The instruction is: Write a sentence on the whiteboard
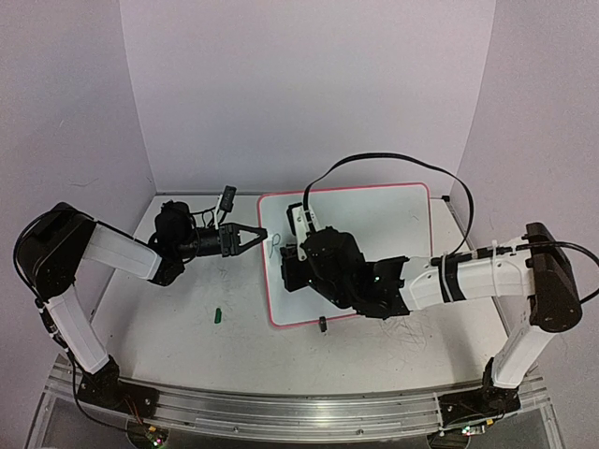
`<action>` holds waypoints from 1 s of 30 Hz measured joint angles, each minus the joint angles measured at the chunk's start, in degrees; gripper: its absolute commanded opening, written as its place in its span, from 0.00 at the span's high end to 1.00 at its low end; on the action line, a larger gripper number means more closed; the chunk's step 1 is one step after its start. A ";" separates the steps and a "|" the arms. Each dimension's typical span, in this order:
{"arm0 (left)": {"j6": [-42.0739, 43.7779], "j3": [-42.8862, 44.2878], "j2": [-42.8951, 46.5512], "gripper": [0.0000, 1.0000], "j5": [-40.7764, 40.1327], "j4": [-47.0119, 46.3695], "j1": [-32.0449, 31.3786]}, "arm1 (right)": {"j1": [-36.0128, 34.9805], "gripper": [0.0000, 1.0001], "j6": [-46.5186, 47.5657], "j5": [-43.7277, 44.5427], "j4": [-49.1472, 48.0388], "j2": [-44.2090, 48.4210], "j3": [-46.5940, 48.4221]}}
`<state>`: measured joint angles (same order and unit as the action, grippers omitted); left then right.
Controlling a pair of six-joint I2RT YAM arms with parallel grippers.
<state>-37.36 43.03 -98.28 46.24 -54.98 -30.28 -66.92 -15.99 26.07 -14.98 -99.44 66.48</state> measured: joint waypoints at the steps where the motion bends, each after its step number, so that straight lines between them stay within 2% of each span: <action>1: 0.00 0.00 0.00 1.00 0.00 0.02 0.00 | 0.00 1.00 0.00 0.02 0.00 0.00 0.02; 30: 0.04 0.00 0.02 1.00 -0.57 0.74 0.00 | -0.74 1.00 -4.04 1.75 0.02 0.74 -3.00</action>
<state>-37.32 43.03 -98.26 45.67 -54.24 -30.28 -67.66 -20.03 27.81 -14.96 -98.70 63.48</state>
